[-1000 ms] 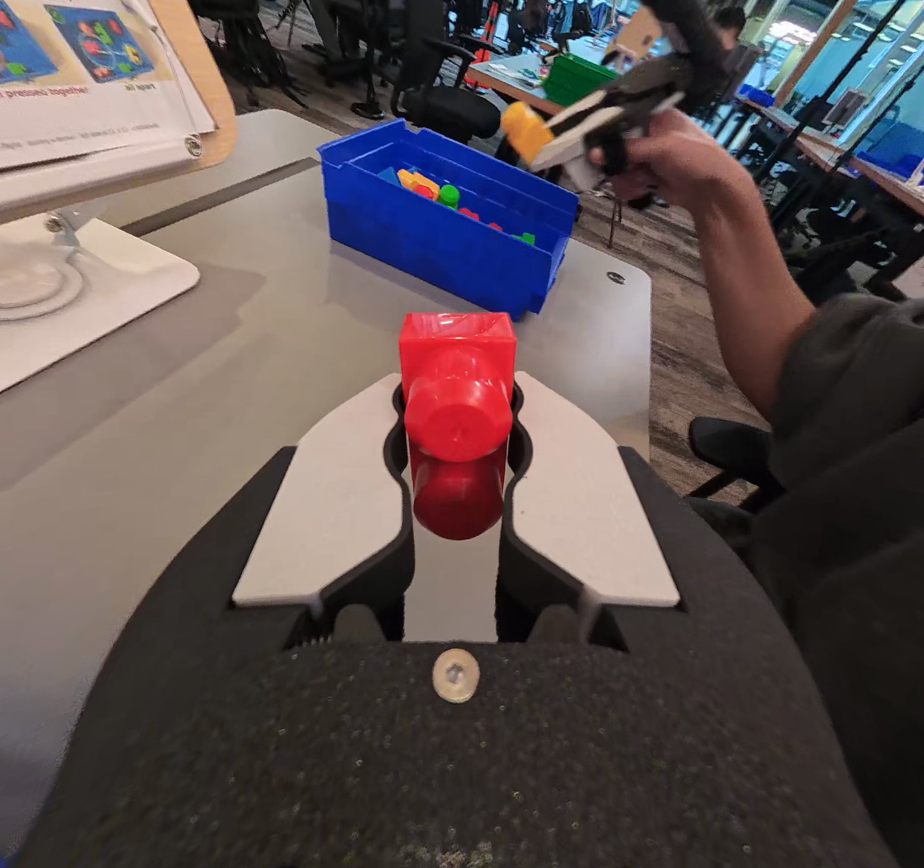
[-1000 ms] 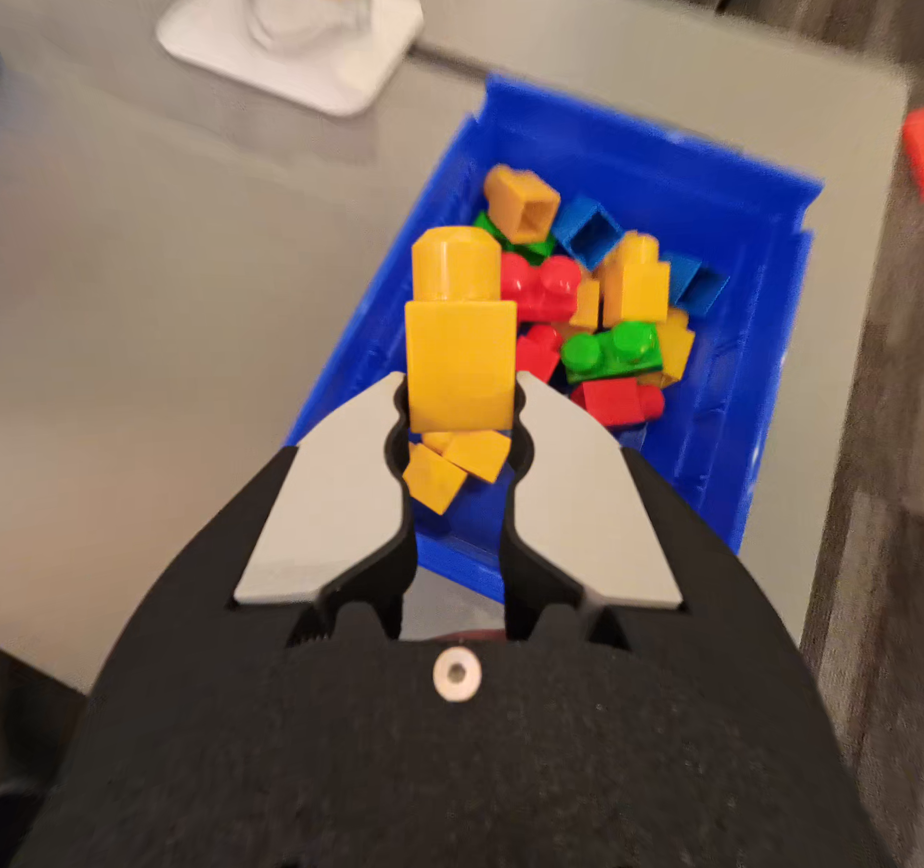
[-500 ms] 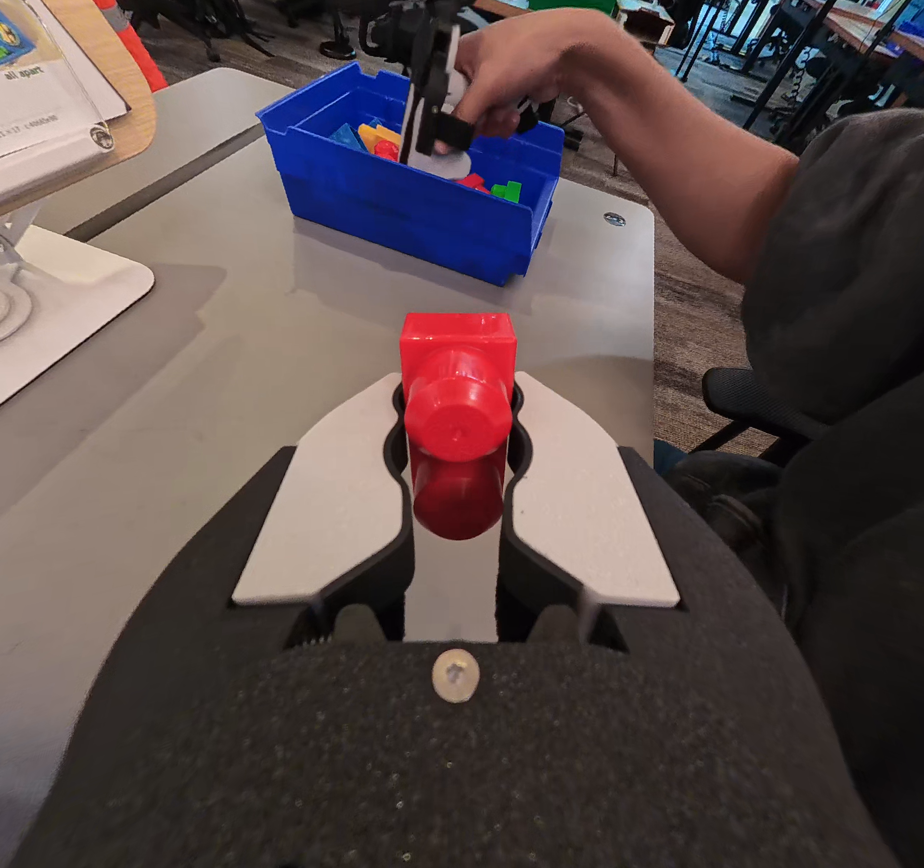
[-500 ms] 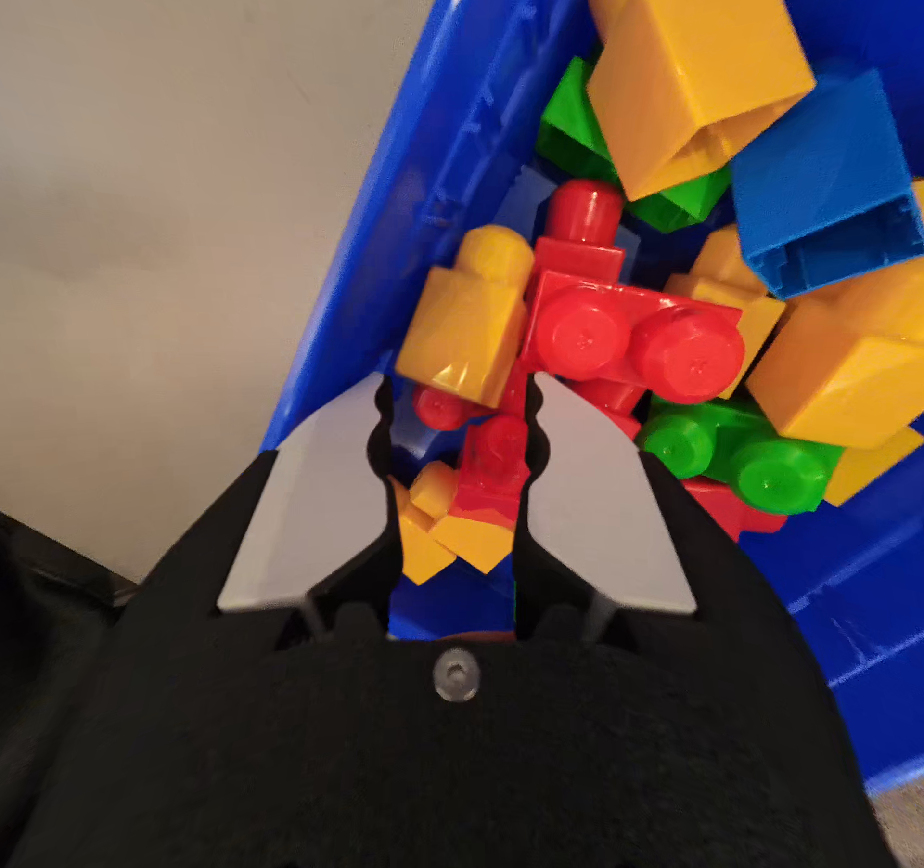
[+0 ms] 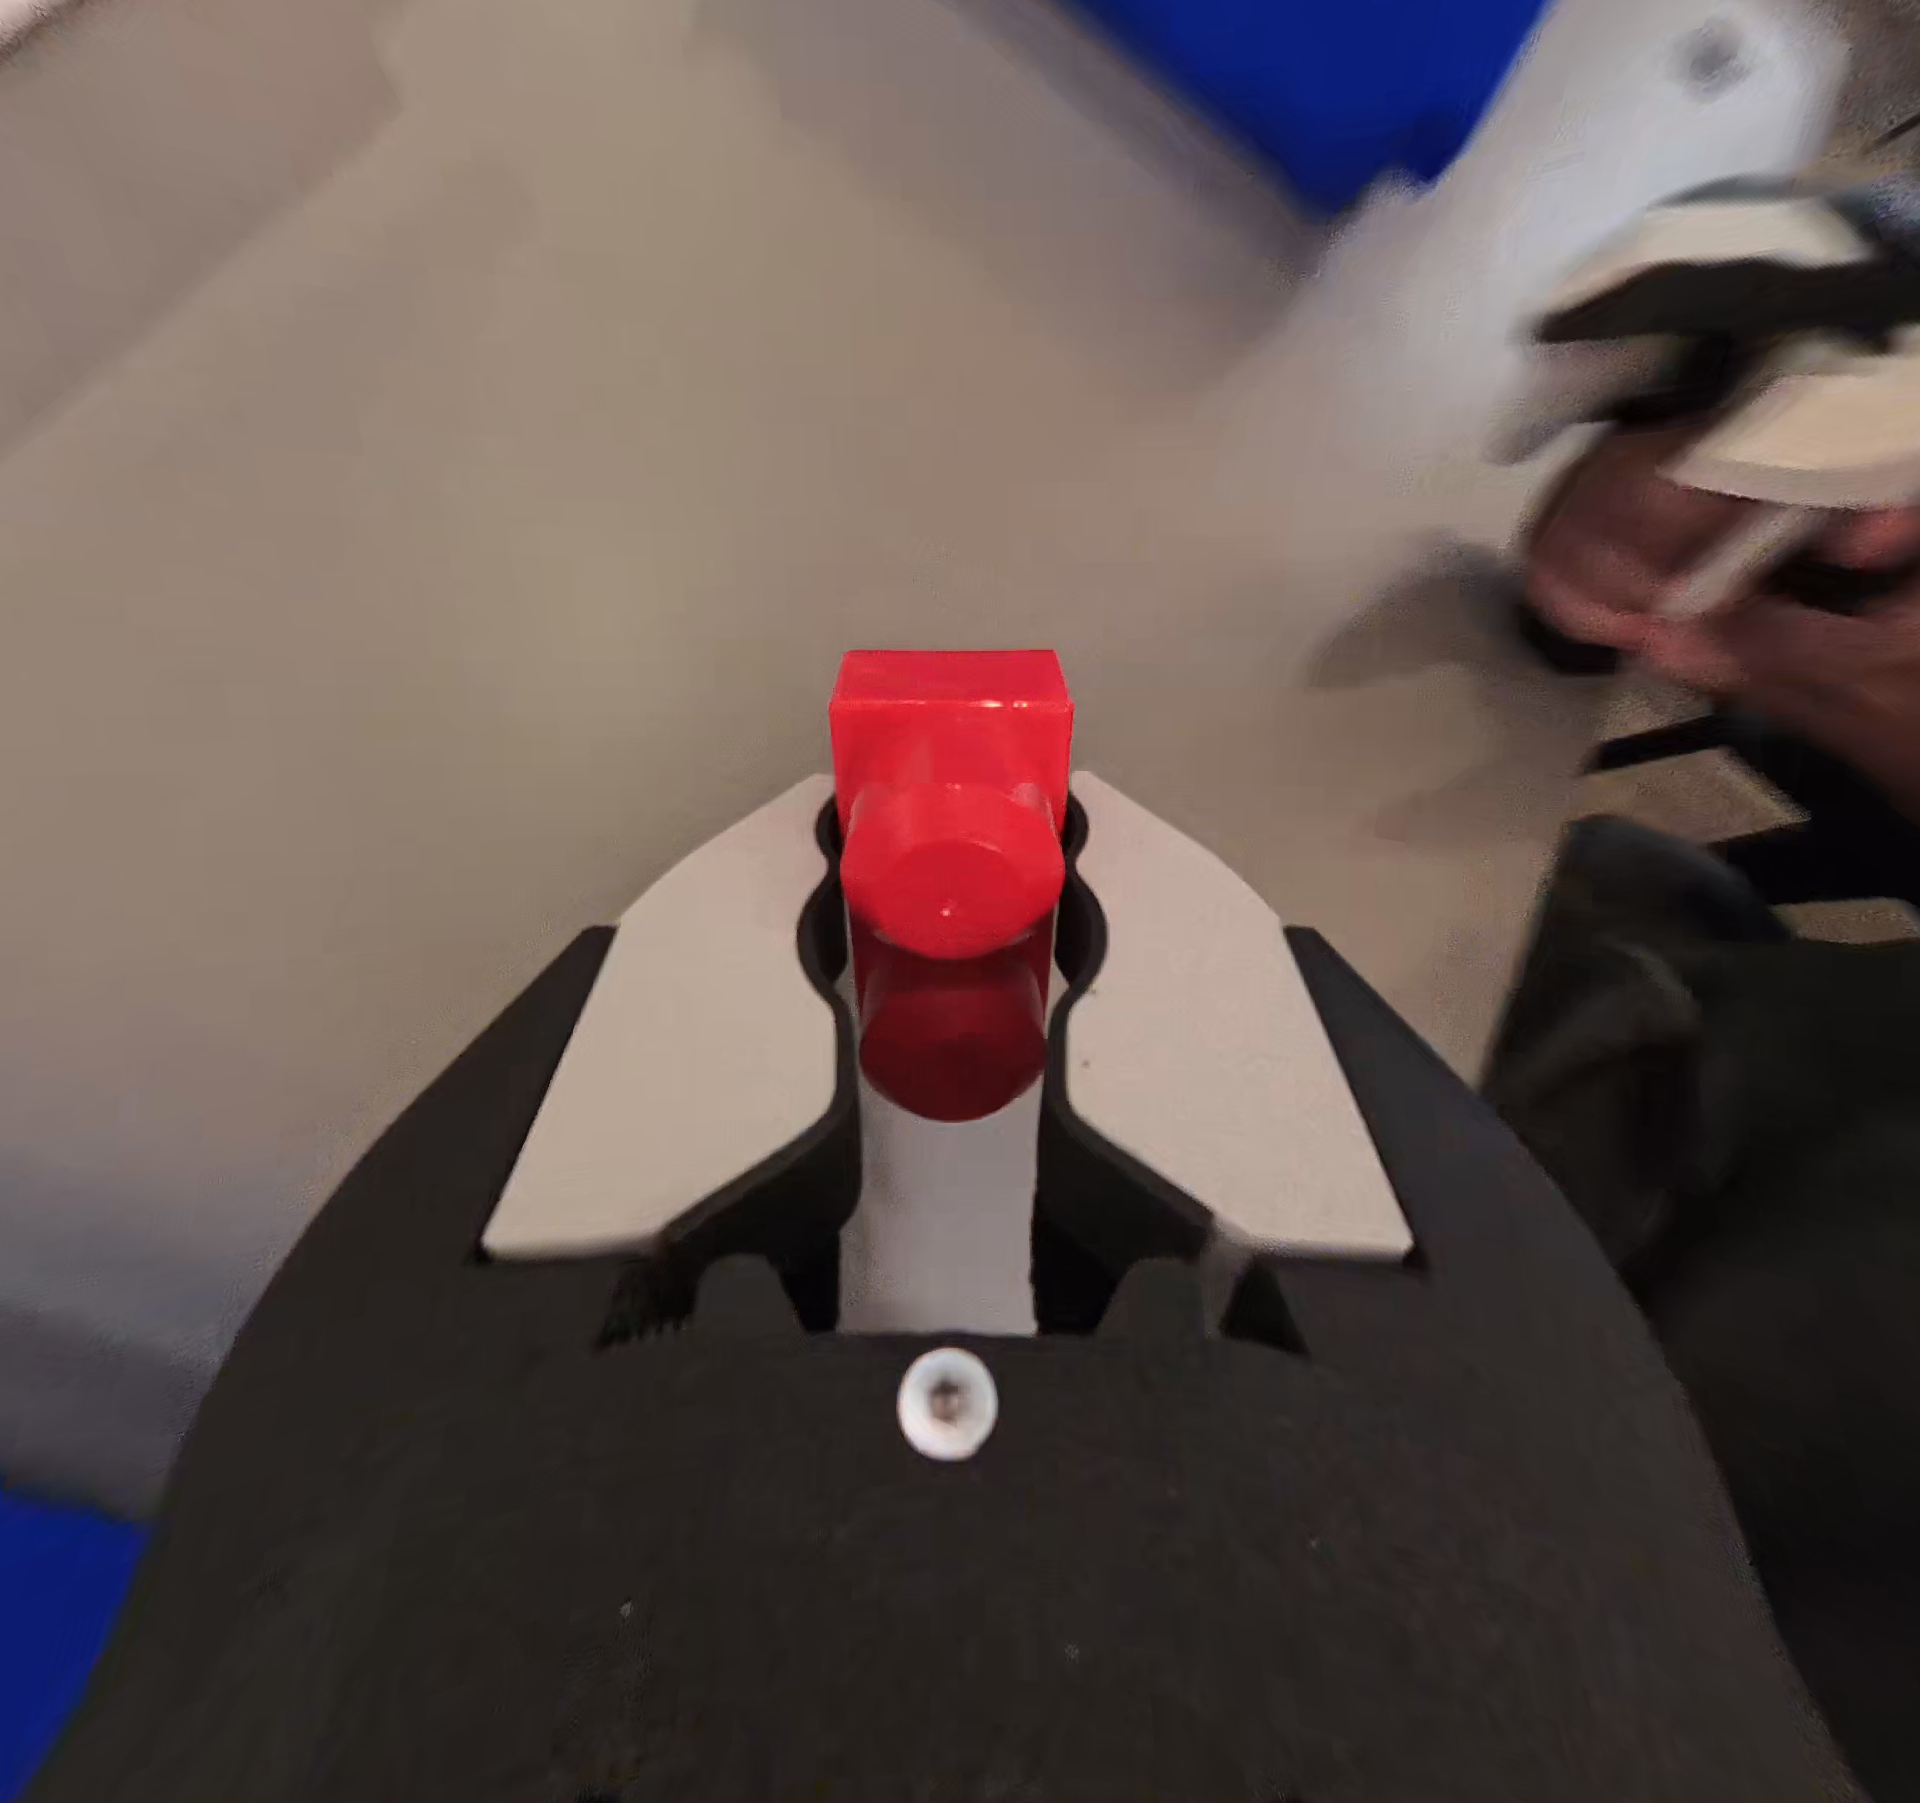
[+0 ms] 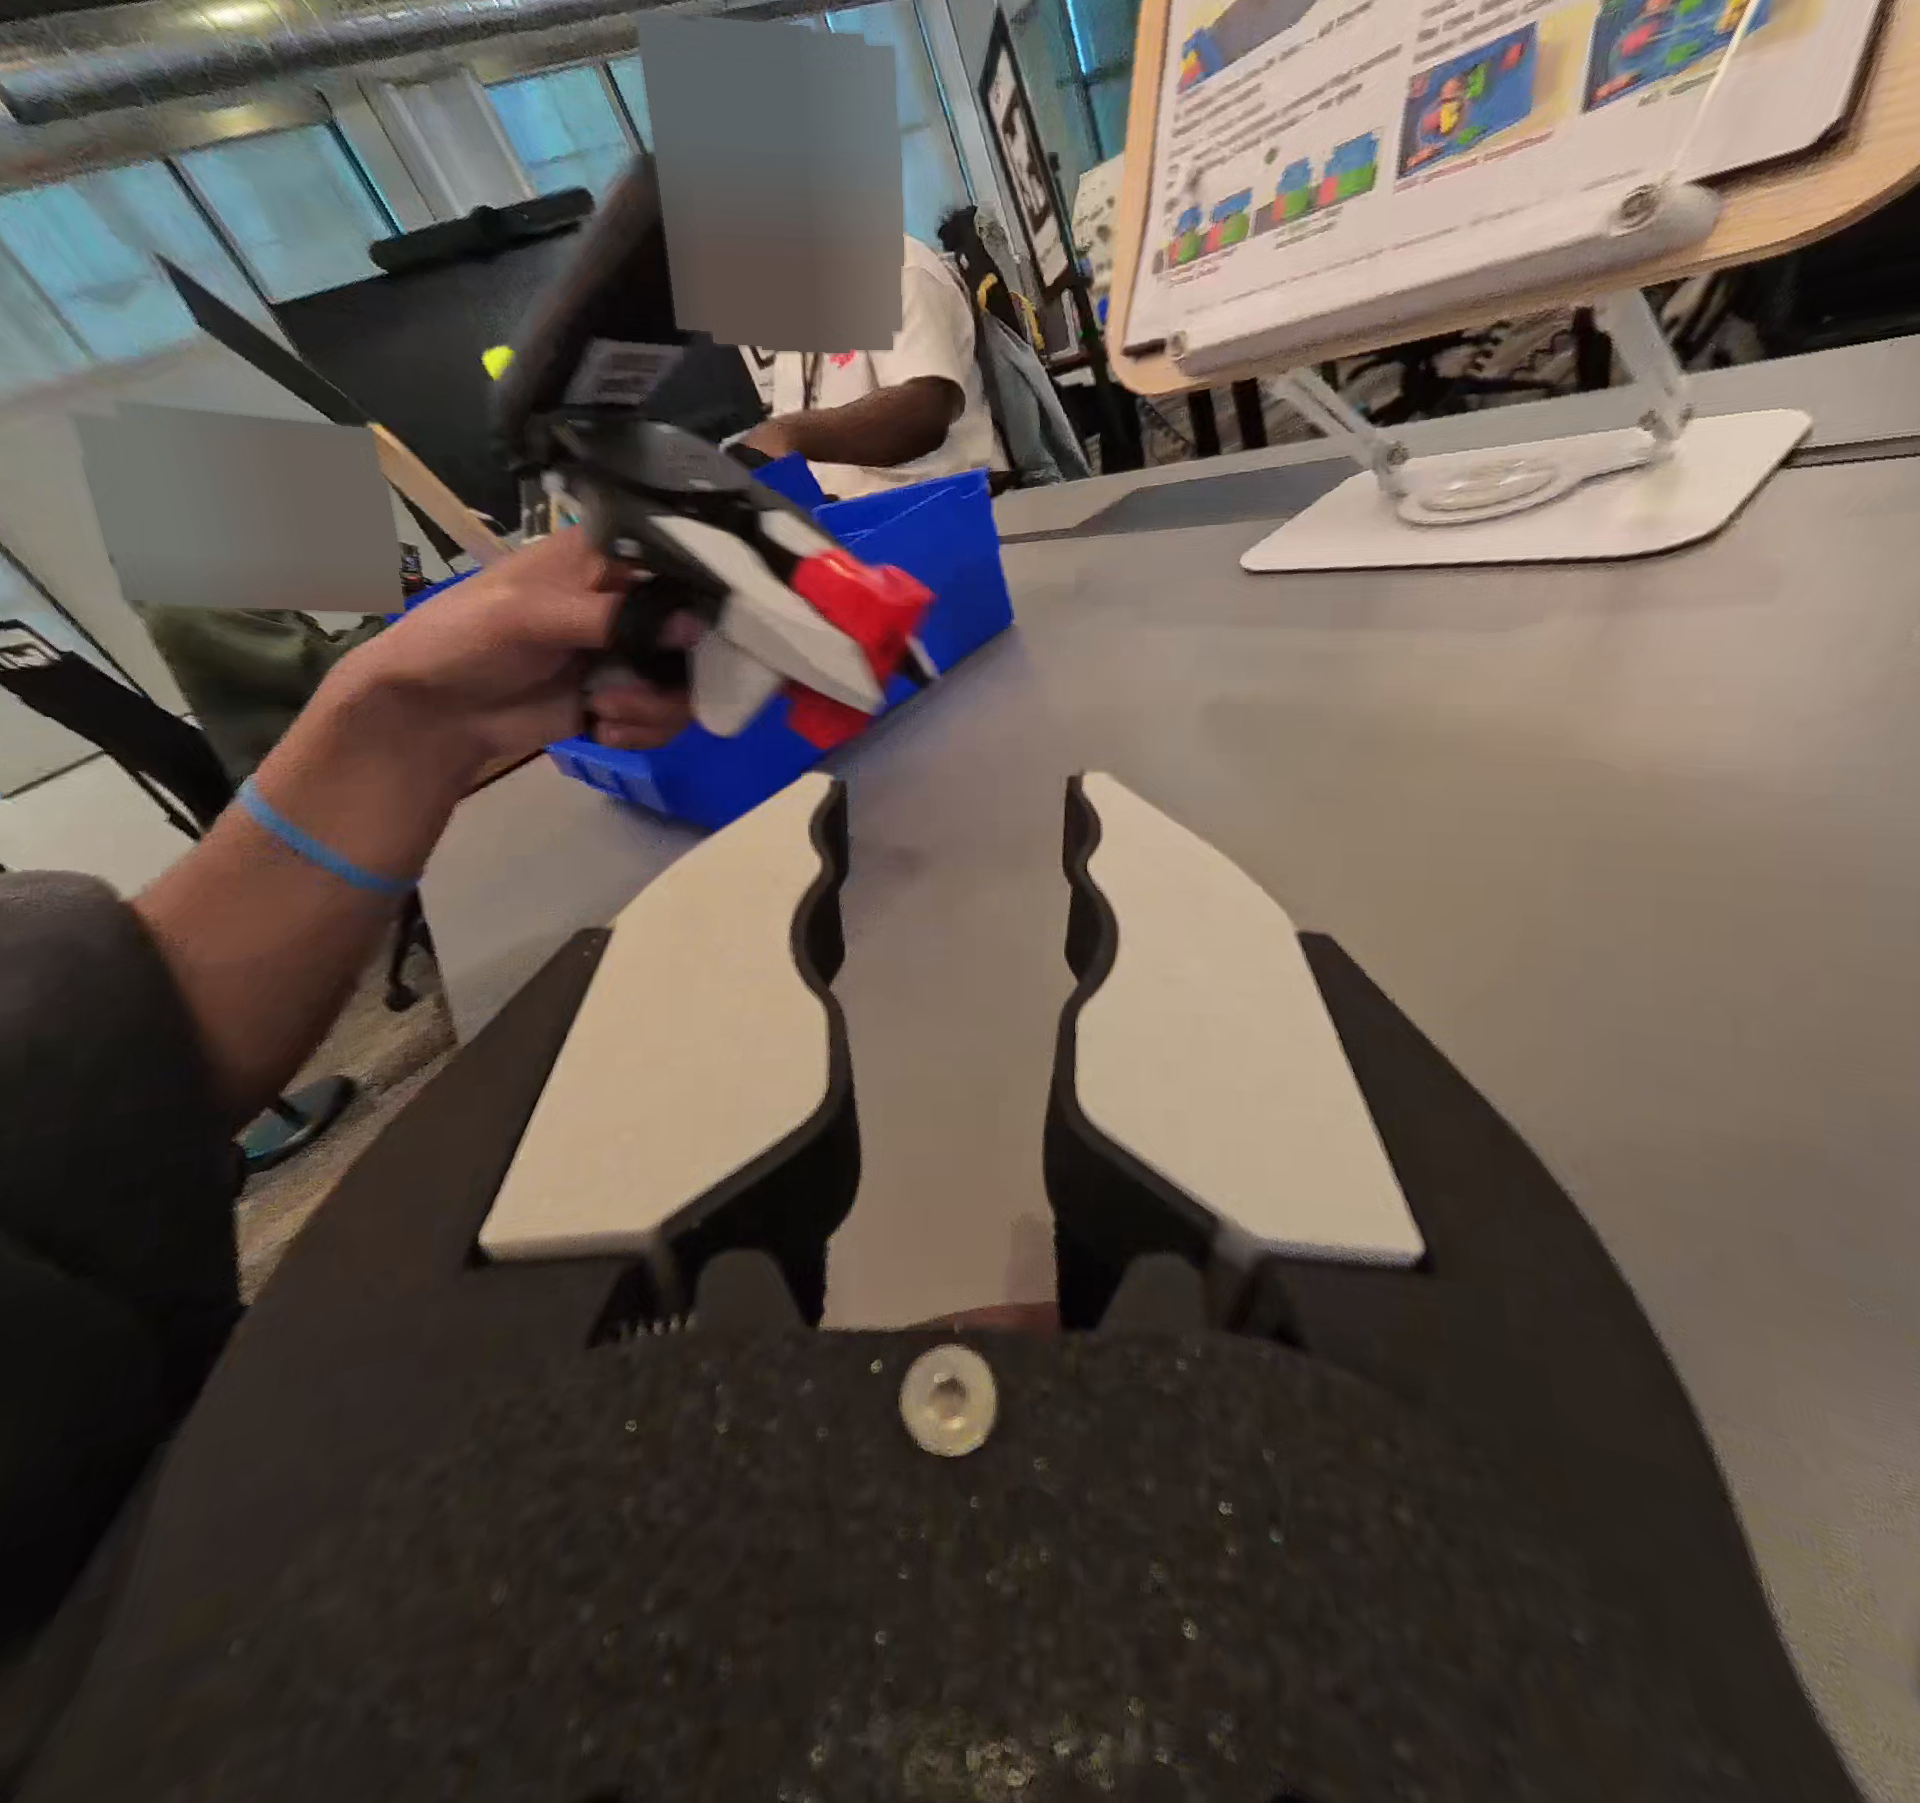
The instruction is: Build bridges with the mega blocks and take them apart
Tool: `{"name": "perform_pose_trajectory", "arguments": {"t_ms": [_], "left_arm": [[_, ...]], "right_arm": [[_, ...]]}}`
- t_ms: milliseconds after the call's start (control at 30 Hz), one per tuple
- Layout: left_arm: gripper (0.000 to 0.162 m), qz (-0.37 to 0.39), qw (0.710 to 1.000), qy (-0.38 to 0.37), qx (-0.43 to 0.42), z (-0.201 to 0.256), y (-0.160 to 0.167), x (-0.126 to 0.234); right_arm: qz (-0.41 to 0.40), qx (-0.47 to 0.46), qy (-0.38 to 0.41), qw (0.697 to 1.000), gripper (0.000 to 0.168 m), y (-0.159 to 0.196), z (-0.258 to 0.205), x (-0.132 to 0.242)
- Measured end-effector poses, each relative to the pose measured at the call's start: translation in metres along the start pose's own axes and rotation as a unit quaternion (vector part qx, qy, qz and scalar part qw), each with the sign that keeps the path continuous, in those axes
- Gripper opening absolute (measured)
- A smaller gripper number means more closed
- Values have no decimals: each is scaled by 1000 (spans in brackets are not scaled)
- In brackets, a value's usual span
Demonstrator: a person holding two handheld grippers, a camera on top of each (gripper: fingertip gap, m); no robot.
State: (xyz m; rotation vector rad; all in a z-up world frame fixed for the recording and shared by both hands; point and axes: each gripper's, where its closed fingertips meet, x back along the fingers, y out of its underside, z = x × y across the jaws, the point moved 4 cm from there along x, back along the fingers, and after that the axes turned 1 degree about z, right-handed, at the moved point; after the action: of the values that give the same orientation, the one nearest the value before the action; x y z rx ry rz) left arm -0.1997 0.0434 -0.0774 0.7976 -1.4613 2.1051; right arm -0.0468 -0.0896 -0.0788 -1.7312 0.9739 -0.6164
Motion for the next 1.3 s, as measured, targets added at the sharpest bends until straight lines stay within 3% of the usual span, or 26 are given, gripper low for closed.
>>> {"name": "perform_pose_trajectory", "arguments": {"t_ms": [100,233,400,600,700,833,933,1000,1133,1300], "left_arm": [[36,-118,989,-86,9,-24,-1,-35],[36,-279,954,-113,-16,-41,-4,-76],[36,-287,954,-84,-8,-35,-17,-108],[37,-280,955,-93,-14,-31,-21,-117],[48,-266,959,-95,-16,-28,-20,-117],[51,-203,972,-116,-21,-23,-13,-94],[50,-59,990,-125,-2,-3,3,-44],[54,56,994,-97,10,19,22,-12],[59,193,976,-83,49,42,74,29],[57,328,937,-52,108,53,106,60]], "right_arm": [[0,9,-26,1000,37,1,-11,-3],[-28,49,-12,998,36,6,-6,-5],[-27,56,-14,998,35,3,-3,1],[-23,50,-9,998,35,0,4,6],[-32,50,-1,998,35,3,8,6],[-49,50,28,997,36,6,15,4],[-132,58,77,986,48,17,21,-5],[-188,71,104,974,67,21,22,-22],[-297,121,131,938,93,30,25,-81],[-369,102,191,904,97,49,54,-141]]}}
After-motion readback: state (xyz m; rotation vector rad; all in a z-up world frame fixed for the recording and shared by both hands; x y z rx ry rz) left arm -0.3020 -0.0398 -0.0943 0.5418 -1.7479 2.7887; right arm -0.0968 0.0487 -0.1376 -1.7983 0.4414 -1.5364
